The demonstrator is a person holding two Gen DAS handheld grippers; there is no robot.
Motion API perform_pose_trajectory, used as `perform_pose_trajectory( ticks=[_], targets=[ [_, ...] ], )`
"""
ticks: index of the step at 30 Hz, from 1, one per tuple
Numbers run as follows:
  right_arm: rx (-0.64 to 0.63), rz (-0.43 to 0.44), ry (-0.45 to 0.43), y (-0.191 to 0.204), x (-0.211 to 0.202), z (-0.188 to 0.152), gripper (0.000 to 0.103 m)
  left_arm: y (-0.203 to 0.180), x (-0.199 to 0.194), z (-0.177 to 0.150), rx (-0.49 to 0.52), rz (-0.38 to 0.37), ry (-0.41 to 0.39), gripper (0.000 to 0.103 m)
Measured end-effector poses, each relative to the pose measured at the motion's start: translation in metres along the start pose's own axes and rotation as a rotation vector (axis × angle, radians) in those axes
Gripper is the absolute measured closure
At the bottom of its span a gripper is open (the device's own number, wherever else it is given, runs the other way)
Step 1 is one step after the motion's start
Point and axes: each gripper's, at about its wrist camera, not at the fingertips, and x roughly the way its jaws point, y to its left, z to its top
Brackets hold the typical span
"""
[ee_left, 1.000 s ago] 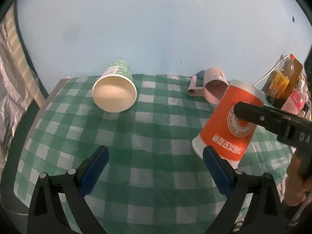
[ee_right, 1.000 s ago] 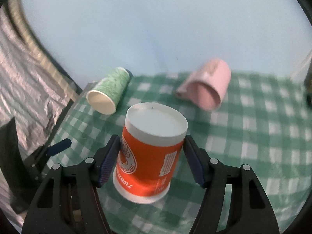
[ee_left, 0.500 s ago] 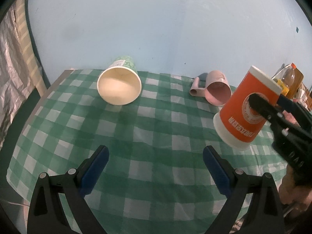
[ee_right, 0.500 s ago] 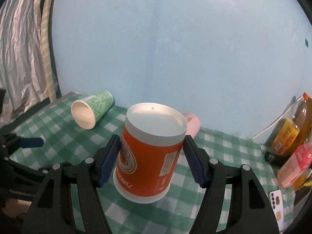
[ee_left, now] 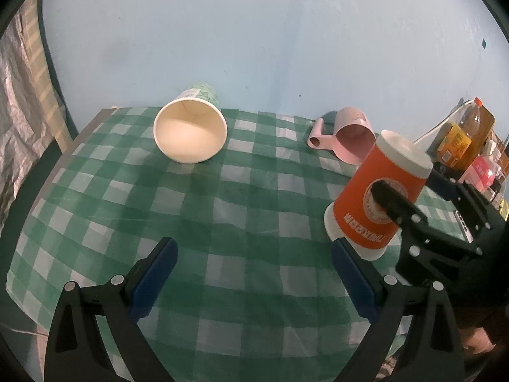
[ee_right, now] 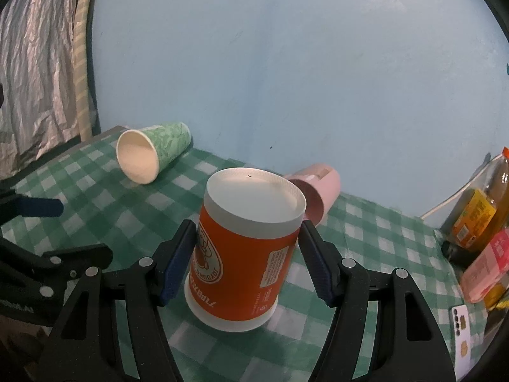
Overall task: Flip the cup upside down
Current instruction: 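Lower the inverted orange cup onto the tablecloth with the right gripper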
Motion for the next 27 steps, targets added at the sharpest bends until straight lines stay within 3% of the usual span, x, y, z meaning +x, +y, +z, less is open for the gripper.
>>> perform_pose_trajectory(
  ticks=[10, 14, 19, 27],
  targets=[
    [0.029, 0.032, 0.025, -0.002, 0.001, -0.006, 0.035, 0.0, -0.003, 0.0, -0.004, -0.008, -0.002, 0.005],
    [0.054, 0.043, 0.016, -0.008, -0.003, -0.004, 0.026, -0.001, -0.008, -0.001, -0.001, -0.017, -0.017, 0.005],
    [0.069, 0.054, 0.008, -0.012, -0.015, 0.002, 0.024, -0.006, -0.02, -0.003, 0.007, -0.034, -0.055, 0.005],
    [0.126, 0.049, -0.075, -0.023, -0.053, 0.018, 0.019, -0.018, -0.043, -0.004, 0.039, -0.049, -0.126, 0.0]
  ],
)
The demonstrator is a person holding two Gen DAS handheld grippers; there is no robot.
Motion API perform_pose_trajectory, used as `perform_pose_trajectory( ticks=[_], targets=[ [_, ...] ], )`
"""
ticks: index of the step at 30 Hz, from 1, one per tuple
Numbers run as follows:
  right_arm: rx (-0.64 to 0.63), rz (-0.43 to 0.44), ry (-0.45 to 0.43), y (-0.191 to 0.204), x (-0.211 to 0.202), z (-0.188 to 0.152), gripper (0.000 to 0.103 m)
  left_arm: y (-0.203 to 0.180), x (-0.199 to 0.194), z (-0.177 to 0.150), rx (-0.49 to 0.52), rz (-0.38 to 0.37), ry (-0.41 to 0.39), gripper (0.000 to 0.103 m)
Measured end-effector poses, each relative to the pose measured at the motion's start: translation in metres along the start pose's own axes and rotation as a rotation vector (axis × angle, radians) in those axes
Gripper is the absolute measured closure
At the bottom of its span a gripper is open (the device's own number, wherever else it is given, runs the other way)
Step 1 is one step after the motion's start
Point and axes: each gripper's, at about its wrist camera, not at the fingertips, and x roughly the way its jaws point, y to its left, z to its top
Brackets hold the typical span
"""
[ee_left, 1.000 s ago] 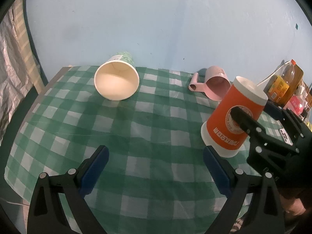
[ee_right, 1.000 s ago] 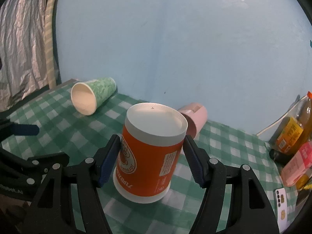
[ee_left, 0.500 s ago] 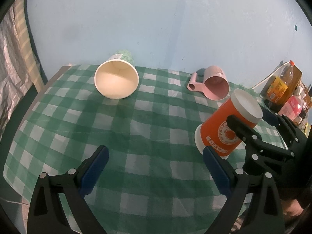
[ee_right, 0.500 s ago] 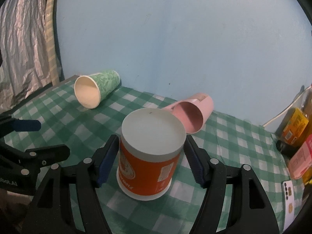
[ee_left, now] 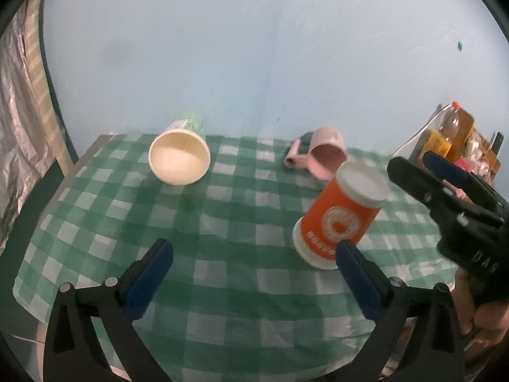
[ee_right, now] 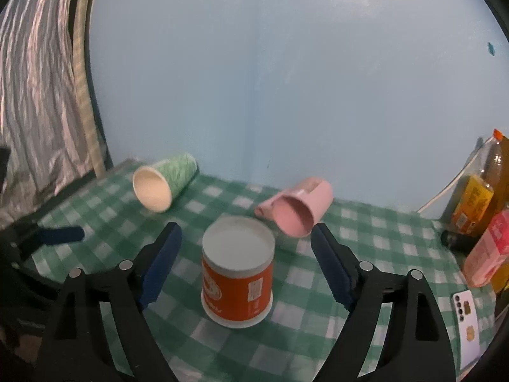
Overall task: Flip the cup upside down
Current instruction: 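Open the right gripper and pull it back from the cup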
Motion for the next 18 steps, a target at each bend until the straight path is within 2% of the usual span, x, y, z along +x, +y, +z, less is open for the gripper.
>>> perform_pose_trajectory(
  ticks=[6, 8, 11, 15, 18],
  targets=[
    [0.05, -0.02, -0.061, -0.011, -0.032, 0.01, 0.013, -0.008, -0.024, 0.002, 0.024, -0.03, -0.079, 0.0],
    [0.072, -0.029, -0.077, -0.015, -0.04, 0.009, 0.012, -0.011, -0.03, 0.001, 0.043, -0.017, -0.101, 0.0],
    [0.104, -0.028, -0.078, -0.022, -0.048, 0.005, 0.012, -0.013, -0.037, -0.001, 0.06, -0.004, -0.133, 0.0],
    [0.16, -0.03, -0.073, -0.031, -0.054, -0.005, 0.012, -0.013, -0.045, -0.003, 0.054, -0.032, -0.186, 0.0],
    [0.175, -0.057, -0.06, -0.035, -0.054, -0.014, 0.012, -0.017, -0.051, -0.005, 0.073, -0.024, -0.228, 0.0]
  ],
)
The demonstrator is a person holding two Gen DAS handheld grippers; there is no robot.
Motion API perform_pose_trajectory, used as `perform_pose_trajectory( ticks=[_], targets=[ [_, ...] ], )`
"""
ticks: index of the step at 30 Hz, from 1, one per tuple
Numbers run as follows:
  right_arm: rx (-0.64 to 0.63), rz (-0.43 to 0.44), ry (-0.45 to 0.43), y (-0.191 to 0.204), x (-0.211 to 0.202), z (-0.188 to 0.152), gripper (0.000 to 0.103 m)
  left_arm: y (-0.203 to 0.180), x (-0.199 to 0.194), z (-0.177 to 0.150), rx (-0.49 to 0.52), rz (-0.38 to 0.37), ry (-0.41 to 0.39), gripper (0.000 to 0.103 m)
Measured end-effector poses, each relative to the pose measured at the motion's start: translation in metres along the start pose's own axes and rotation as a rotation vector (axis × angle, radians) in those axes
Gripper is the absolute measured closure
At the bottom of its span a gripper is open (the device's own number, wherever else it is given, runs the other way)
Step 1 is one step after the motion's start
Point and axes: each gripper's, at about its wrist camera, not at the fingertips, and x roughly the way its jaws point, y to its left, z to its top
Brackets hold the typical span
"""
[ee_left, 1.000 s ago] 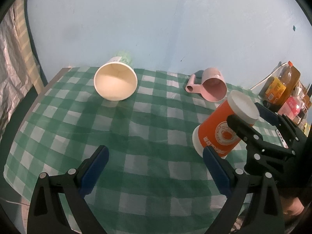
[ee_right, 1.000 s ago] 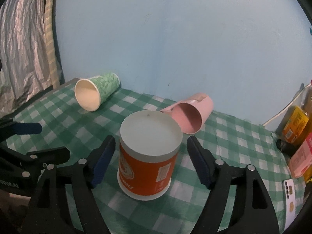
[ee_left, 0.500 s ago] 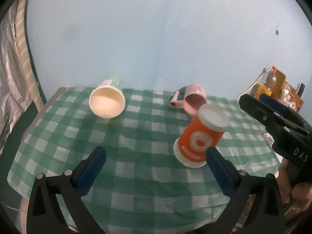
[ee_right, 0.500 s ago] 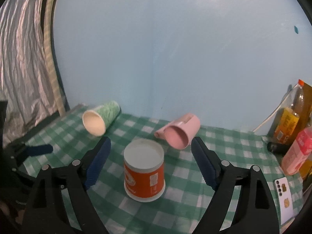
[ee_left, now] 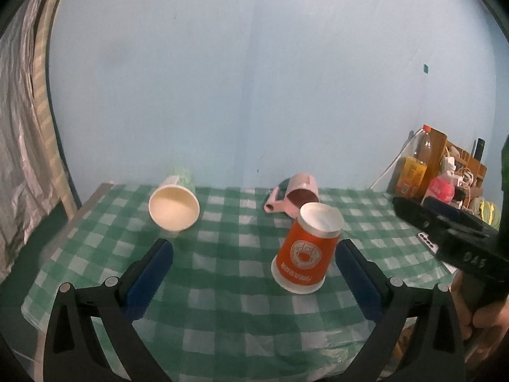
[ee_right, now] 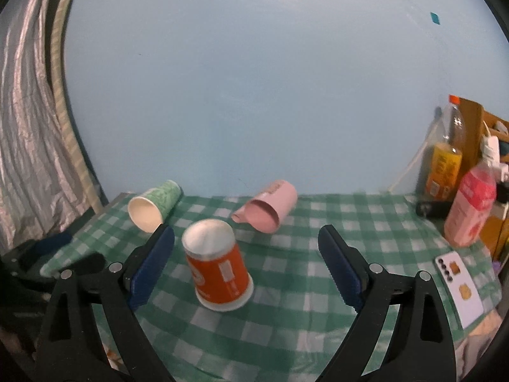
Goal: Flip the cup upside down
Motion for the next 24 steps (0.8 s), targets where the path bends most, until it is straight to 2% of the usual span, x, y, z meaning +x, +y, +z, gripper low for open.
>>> perform_pose_trajectory(
  ticks=[3, 8, 18, 24],
  targets=[
    [0.002, -0.03, 0.012, -0.005, 0.001, -0.008, 0.012, -0.006, -0.007, 0.0, 0.033, 0.009, -0.033, 0.0],
    [0.004, -0.029, 0.043, -0.008, 0.005, -0.017, 0.012, -0.01, -0.017, 0.0, 0.042, -0.001, -0.071, 0.0],
    [-0.004, -0.041, 0.034, -0.007, 0.001, -0.017, 0.012, -0.018, -0.013, -0.003, 0.098, 0.05, -0.058, 0.0],
    [-0.006, -0.044, 0.031, -0.007, 0.0, -0.017, 0.012, -0.018, -0.011, -0.004, 0.095, 0.059, -0.048, 0.0]
  ],
)
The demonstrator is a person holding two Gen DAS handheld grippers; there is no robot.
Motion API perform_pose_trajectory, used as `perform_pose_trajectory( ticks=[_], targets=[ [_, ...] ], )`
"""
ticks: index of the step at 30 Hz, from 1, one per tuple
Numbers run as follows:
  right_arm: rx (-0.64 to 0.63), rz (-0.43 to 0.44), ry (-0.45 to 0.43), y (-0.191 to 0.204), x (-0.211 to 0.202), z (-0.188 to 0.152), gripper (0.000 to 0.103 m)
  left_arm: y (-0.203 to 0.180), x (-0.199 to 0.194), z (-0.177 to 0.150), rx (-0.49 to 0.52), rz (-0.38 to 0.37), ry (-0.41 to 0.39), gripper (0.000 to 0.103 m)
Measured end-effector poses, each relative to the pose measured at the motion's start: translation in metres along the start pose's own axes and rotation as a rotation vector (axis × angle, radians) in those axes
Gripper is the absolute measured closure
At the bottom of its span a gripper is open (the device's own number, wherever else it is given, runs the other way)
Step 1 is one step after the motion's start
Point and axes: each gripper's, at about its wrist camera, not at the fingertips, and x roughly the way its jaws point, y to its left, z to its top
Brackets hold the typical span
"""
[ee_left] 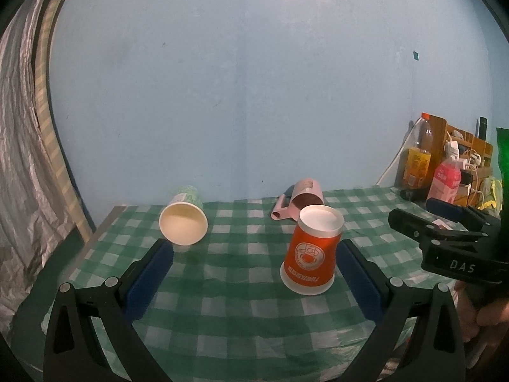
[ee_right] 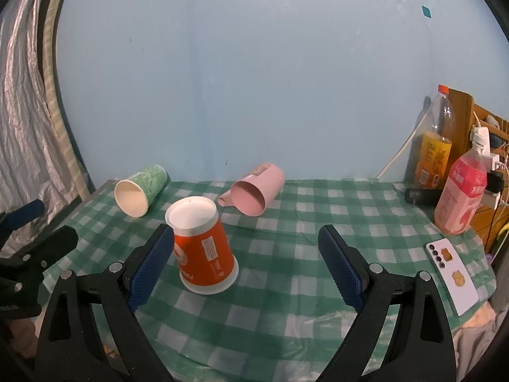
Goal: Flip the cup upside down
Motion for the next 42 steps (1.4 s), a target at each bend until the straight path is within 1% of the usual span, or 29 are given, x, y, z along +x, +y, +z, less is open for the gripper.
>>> perform_pose_trajectory(
  ticks=[9, 42],
  targets=[
    [-0.005, -0.03, -0.028, -0.0019, -0.0074, 0.0033, 0.012, 0.0027, 0.0004, -0.0003, -0.009, -0.003, 0.003, 0.0],
    [-0.015, -0.02, -0.014, 0.0053, -0.0048, 0.0001, 0.012, -0.0008, 0.0038, -0.0032, -0.002, -0.015, 0.023, 0.0]
  ],
)
